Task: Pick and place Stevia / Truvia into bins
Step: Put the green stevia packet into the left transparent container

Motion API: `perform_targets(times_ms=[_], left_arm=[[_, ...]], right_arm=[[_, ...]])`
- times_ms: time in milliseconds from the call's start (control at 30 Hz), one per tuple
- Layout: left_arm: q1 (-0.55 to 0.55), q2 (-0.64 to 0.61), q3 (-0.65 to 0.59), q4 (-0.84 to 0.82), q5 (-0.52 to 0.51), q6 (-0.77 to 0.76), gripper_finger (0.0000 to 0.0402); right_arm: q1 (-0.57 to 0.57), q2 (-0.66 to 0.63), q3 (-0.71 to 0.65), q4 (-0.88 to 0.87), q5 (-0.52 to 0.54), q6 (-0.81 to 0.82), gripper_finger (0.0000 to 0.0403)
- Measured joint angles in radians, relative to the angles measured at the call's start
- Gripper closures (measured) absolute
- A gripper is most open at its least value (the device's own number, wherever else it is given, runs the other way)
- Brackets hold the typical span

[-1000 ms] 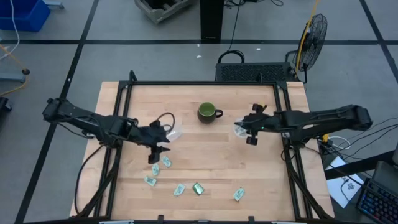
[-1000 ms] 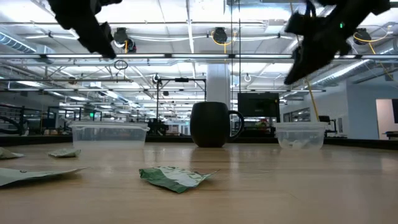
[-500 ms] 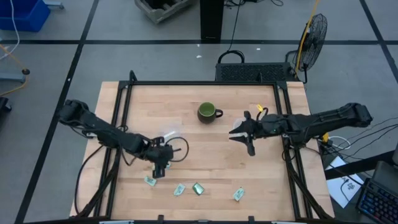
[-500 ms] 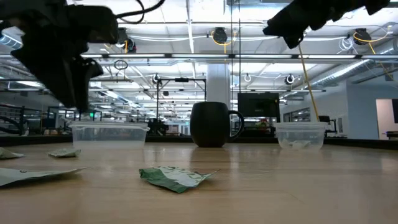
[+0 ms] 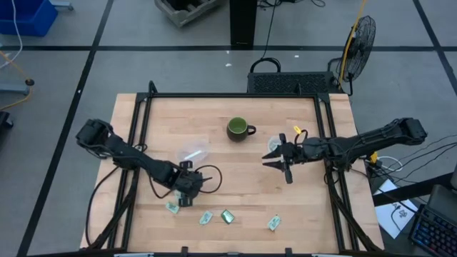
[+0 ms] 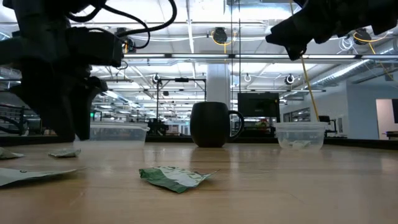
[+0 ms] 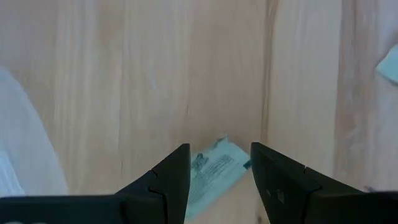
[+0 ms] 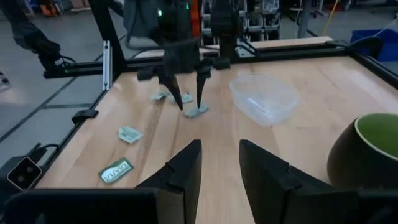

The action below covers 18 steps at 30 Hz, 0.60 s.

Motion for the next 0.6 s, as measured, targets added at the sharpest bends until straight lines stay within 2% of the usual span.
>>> perform_targets(times_ms=[467, 600], left_arm=[[0.010, 0.077, 0.004, 0.000, 0.012, -0.026, 0.0229], [0.009, 0.077, 0.004, 0.004, 0.022, -0.011, 0.0264]], right_arm=[[0.000, -0.001, 0.000, 0.025, 0.000, -0.007, 0.0303], [0.000, -0.001, 0.000, 0.027, 0.000, -0.007, 0.0303]])
